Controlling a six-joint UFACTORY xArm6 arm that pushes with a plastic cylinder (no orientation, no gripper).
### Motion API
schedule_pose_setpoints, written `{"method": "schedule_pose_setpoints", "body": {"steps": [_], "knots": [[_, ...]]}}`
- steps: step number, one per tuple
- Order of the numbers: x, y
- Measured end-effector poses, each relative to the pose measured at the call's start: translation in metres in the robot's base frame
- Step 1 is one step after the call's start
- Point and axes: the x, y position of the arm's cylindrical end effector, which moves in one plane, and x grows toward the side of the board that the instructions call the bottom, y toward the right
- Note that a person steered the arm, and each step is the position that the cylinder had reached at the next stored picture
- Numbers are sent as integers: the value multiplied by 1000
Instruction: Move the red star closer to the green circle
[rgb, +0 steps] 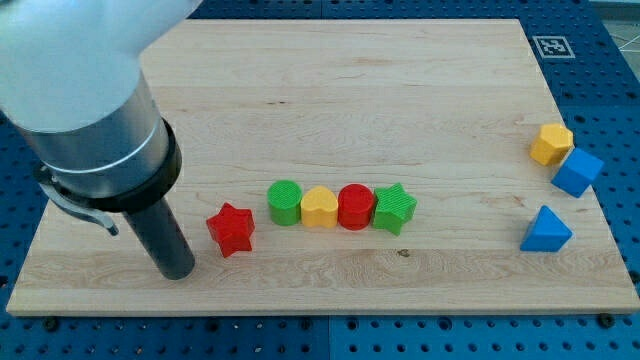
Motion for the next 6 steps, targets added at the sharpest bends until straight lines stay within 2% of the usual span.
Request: {"method": "schedule_pose_setpoints", "body": {"steps": [3,6], "knots": [[14,42],[5,56]]}}
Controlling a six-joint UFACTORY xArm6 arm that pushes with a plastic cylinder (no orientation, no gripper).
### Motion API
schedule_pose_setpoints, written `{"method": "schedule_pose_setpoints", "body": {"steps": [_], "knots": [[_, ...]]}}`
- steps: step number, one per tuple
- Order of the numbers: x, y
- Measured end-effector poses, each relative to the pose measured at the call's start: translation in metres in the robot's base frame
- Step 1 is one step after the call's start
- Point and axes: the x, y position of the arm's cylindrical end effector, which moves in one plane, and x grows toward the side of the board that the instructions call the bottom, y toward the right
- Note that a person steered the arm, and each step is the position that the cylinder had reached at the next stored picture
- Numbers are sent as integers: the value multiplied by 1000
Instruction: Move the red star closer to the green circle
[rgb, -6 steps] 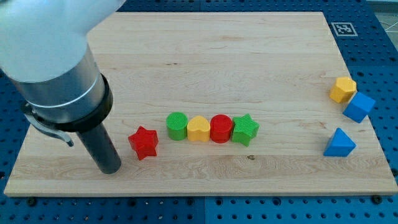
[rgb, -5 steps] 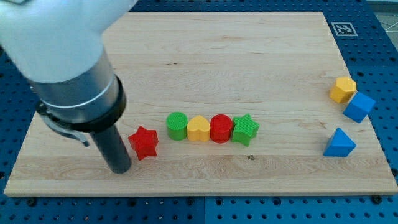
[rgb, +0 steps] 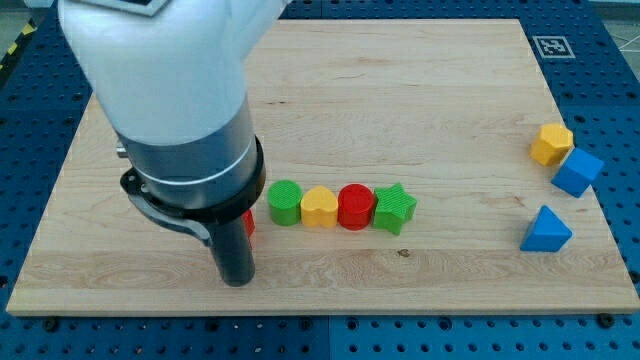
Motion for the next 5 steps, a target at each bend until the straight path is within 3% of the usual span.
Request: {"method": "schedule_pose_setpoints", "body": {"steps": [2,5], "knots": [[-29,-3],[-25,-34]]}}
